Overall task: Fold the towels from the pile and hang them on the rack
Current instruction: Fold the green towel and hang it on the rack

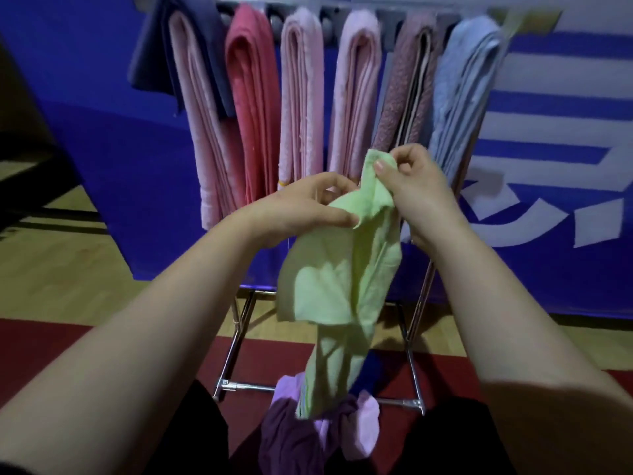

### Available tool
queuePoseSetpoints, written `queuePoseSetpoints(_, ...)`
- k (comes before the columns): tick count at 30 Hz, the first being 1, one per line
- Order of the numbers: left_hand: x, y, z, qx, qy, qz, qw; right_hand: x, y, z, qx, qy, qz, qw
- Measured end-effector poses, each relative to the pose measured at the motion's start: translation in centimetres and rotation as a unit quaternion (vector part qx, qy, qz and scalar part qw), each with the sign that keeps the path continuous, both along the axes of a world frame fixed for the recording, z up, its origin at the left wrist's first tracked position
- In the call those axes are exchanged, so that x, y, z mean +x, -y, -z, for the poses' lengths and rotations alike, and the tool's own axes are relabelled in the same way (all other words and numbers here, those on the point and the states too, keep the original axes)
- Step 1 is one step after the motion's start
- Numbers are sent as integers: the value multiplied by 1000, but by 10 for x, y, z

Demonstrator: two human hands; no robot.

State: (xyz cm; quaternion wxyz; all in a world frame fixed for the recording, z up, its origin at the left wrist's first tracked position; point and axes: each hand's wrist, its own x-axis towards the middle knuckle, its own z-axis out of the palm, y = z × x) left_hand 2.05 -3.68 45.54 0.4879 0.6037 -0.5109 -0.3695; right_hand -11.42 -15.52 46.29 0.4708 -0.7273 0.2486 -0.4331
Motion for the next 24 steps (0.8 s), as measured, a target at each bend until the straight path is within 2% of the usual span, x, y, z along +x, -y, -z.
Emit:
queuePoseSetpoints(5, 8, -26, -32, 17, 76, 10, 997, -7, 0, -35, 23, 21, 86, 996)
queuePoseSetpoints(8, 11, -36, -37, 25, 88, 4, 996, -12, -9, -51, 56, 35, 87, 994)
queuePoseSetpoints(14, -5, -38, -35, 52, 179, -96, 978, -11, -27, -77, -8, 11, 72, 997)
queuePoseSetpoints(18, -11, -33, -40, 0, 198, -166, 966, -17, -28, -88, -29, 11, 86, 996)
queuePoseSetpoints(24, -17, -34, -47, -67, 295, -177, 936, -31, -22, -94, -33, 33, 128, 991)
